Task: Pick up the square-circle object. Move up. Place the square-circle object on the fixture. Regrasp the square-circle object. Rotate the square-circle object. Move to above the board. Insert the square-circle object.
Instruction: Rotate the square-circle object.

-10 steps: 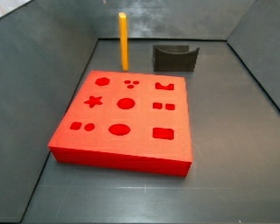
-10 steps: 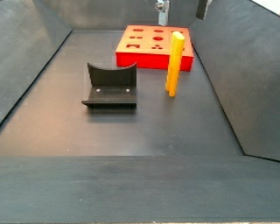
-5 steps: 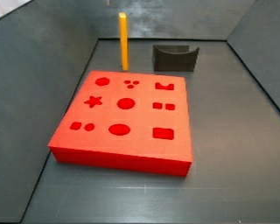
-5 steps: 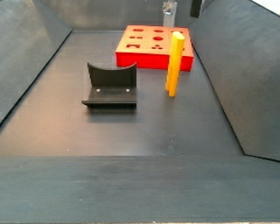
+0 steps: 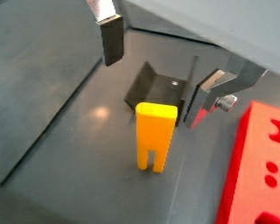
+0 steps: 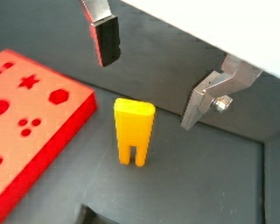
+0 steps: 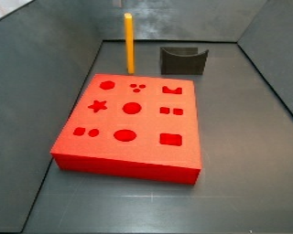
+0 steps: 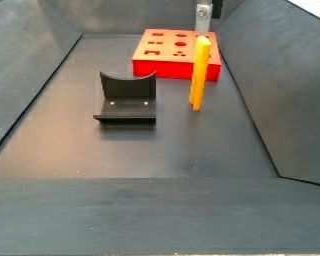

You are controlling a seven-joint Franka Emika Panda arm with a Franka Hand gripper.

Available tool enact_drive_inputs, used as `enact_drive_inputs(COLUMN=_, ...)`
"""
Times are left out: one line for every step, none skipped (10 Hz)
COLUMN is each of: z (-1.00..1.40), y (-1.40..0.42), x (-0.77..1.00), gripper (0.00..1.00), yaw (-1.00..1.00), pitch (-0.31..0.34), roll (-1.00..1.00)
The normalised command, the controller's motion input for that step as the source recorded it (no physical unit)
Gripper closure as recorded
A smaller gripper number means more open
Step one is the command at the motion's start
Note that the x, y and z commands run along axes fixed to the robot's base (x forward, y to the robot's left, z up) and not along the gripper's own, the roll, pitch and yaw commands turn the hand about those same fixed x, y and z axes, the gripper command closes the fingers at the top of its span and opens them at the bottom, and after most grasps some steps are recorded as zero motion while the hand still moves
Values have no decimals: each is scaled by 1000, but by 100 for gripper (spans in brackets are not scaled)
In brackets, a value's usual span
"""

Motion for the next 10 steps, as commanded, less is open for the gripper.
enact_drive_inputs(z=-24, y=1, x=28, gripper=0, yaw=1000, pitch=9, roll=-10)
enact_drive_inputs(z=-24, y=1, x=28, gripper=0, yaw=1000, pitch=10, roll=-10)
enact_drive_inputs(z=-24, y=1, x=28, gripper=0, yaw=1000, pitch=10, roll=-10)
enact_drive_inputs(z=-24, y=1, x=28, gripper=0, yaw=1000, pitch=11, roll=-11)
enact_drive_inputs(z=-24, y=1, x=29, gripper=0, yaw=1000, pitch=11, roll=-11)
enact_drive_inputs(z=-23, y=1, x=29, gripper=0, yaw=1000, pitch=11, roll=-11)
enact_drive_inputs(z=-23, y=0, x=29, gripper=0, yaw=1000, pitch=12, roll=-12)
enact_drive_inputs(z=-23, y=0, x=29, gripper=0, yaw=1000, pitch=12, roll=-13)
enact_drive_inputs(z=-23, y=0, x=29, gripper=0, yaw=1000, pitch=13, roll=-13)
enact_drive_inputs(z=-23, y=0, x=29, gripper=0, yaw=1000, pitch=14, roll=-14)
